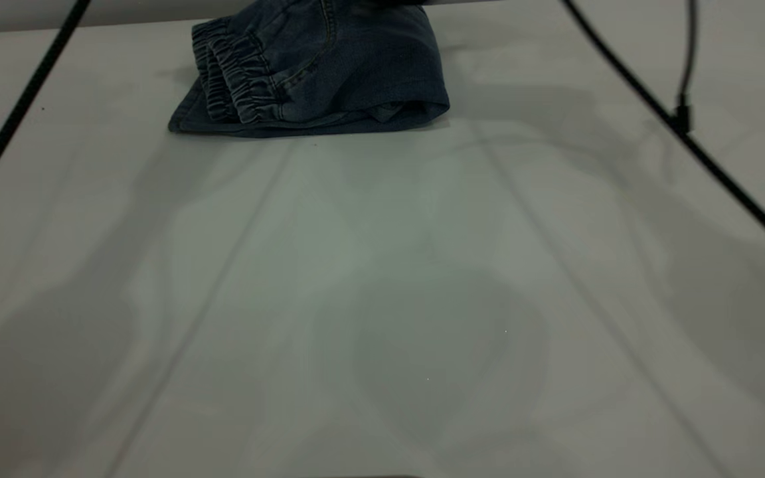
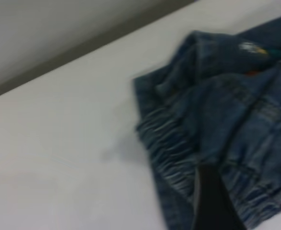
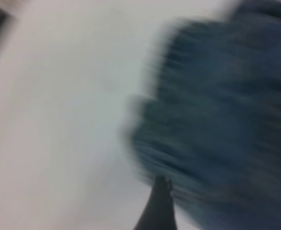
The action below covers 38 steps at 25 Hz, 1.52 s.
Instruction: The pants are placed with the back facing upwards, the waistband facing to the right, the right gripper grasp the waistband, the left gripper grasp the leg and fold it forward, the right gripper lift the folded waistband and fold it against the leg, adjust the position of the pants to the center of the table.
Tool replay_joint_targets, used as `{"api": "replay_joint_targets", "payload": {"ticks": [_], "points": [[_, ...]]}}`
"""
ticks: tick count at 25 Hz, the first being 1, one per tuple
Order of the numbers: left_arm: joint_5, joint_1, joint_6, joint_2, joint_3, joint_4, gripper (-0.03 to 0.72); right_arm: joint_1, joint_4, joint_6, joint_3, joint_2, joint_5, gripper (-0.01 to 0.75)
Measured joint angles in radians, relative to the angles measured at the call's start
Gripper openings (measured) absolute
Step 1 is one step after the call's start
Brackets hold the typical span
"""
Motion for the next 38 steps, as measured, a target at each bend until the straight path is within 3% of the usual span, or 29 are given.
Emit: {"api": "replay_joint_targets", "payload": {"ticks": [5, 9, 13, 20, 29, 38], "points": [[0.0, -0.024, 0.044, 0.082, 0.0, -0.053, 0.36, -0.123, -0.332, 0.155, 0.0, -0.042, 0.101, 0.57], [0.0, -0.078, 0.12, 0.17, 0.0, -0.033, 0.36, -0.169, -0.417, 0.195, -0.001, -0.069, 0.15, 0.57], [-0.001, -0.122, 0.212, 0.247, 0.0, 0.049, 0.36, -0.171, -0.433, 0.197, -0.001, -0.09, 0.184, 0.57], [-0.069, -0.126, 0.229, 0.325, 0.0, 0.122, 0.36, -0.17, -0.438, 0.197, -0.001, -0.121, 0.232, 0.57], [-0.04, -0.135, 0.183, 0.353, -0.012, -0.014, 0.36, -0.17, -0.44, 0.198, -0.003, -0.122, 0.253, 0.57], [0.0, -0.233, 0.165, 0.355, -0.016, -0.042, 0.36, -0.179, -0.486, 0.216, -0.121, -0.122, 0.3, 0.57]]}}
